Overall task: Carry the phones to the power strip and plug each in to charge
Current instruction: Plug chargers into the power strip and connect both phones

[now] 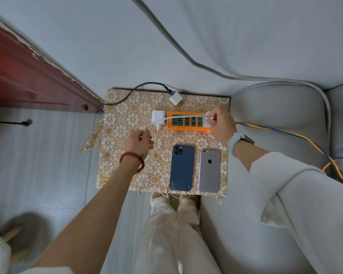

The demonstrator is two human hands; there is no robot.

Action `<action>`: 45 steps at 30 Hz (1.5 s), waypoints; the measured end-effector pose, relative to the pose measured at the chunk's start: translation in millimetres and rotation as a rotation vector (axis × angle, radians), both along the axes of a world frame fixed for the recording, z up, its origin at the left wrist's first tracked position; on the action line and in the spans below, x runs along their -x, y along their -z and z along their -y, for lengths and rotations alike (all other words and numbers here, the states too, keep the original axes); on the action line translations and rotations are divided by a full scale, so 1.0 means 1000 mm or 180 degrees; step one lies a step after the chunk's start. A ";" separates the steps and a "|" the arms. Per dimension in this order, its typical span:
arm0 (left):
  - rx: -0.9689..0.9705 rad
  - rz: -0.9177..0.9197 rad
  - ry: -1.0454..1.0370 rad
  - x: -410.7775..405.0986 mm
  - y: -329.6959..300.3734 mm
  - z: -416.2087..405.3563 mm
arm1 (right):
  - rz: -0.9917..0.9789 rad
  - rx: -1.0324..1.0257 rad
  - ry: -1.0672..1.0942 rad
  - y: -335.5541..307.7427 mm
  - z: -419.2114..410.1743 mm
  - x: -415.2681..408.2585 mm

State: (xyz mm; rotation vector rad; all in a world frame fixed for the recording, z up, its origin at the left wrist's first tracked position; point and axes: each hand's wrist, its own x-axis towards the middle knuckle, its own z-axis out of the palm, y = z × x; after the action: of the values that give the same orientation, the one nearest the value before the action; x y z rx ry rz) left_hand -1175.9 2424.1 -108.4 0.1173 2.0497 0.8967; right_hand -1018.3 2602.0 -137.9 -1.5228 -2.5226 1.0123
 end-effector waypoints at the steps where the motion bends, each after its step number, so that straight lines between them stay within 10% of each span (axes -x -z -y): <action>1: -0.0009 0.0263 -0.0134 0.000 -0.002 0.003 | -0.0092 0.0013 0.0198 -0.001 0.006 -0.001; 5: -0.0340 0.1395 -0.0639 -0.004 -0.013 0.011 | -0.0521 0.0601 0.0874 -0.007 0.054 -0.023; 9: -0.0722 0.1931 -0.0871 -0.011 -0.025 0.005 | -0.0098 0.2407 -0.0305 -0.018 0.120 -0.050; 16: -0.1185 0.1961 -0.1105 -0.032 -0.031 0.020 | -0.0034 0.2418 -0.0615 -0.035 0.147 -0.071; 25: -0.0432 0.1151 0.1382 -0.136 -0.025 0.069 | -0.1627 0.3085 0.1039 -0.084 0.099 -0.072; 30: -0.0847 0.1095 0.0316 -0.126 -0.046 0.056 | -0.1766 0.3055 0.1405 -0.086 0.105 -0.080; 37: -0.2070 0.1850 -0.1441 -0.076 -0.074 0.043 | 0.0062 0.2843 -0.1026 -0.066 0.148 -0.097; 45: -0.1430 0.1517 -0.1515 -0.077 -0.059 0.063 | -0.0560 0.2599 -0.0113 -0.072 0.131 -0.108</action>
State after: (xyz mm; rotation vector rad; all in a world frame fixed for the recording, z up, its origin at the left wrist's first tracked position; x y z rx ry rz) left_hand -1098.9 2361.2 -49.3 -0.3287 1.4241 1.5082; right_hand -910.1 2471.1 -66.2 -1.3953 -2.1044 2.2451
